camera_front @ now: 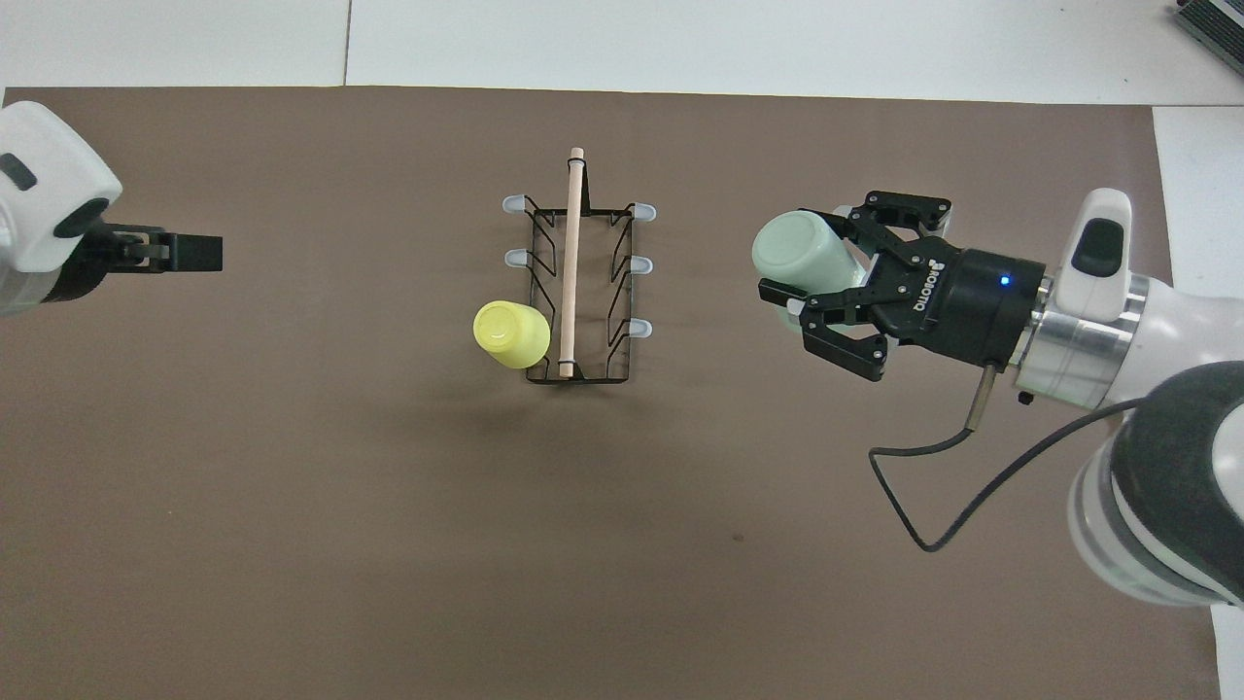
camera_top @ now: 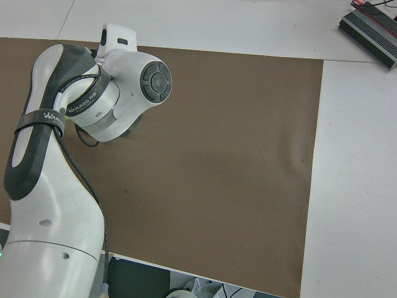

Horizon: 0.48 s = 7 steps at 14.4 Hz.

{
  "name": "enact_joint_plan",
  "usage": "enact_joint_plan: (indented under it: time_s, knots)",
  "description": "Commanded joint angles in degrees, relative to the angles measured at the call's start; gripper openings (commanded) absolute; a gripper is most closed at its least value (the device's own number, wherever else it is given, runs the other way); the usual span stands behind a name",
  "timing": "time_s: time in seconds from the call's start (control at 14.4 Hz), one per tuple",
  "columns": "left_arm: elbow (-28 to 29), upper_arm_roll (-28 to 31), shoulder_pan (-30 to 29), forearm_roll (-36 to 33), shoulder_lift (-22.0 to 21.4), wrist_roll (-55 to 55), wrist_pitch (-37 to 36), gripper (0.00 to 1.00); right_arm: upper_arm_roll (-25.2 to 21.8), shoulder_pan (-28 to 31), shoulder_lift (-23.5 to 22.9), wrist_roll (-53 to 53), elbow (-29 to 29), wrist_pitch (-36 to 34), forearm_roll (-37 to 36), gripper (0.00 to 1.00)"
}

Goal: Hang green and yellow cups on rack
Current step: 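Withdraw the left gripper while the right gripper carries the green cup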

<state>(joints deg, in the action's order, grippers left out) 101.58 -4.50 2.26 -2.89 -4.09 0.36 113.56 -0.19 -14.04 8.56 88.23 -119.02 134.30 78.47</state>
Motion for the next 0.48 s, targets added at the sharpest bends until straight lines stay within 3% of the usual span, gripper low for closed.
enact_joint_plan:
  time_s: [0.0, 0.21, 0.42]
  knots:
    - [-7.3, 2.4, 2.2, 1.3, 3.1, 2.9, -7.1, 1.0, 0.3, -2.6, 1.2, 7.5, -3.4, 4.9, 8.7, 0.35]
    - [-11.0, 3.3, 2.3, 1.1, 4.2, 4.7, -12.6, 1.0, 0.9, -3.2, 0.1, 13.6, -4.6, 5.2, 13.8, 0.34]
    - [-11.0, 5.4, 3.5, 1.2, 3.9, 8.0, -14.4, 1.0, 2.4, -4.0, -4.5, 28.3, -5.1, 4.8, 31.6, 0.34]
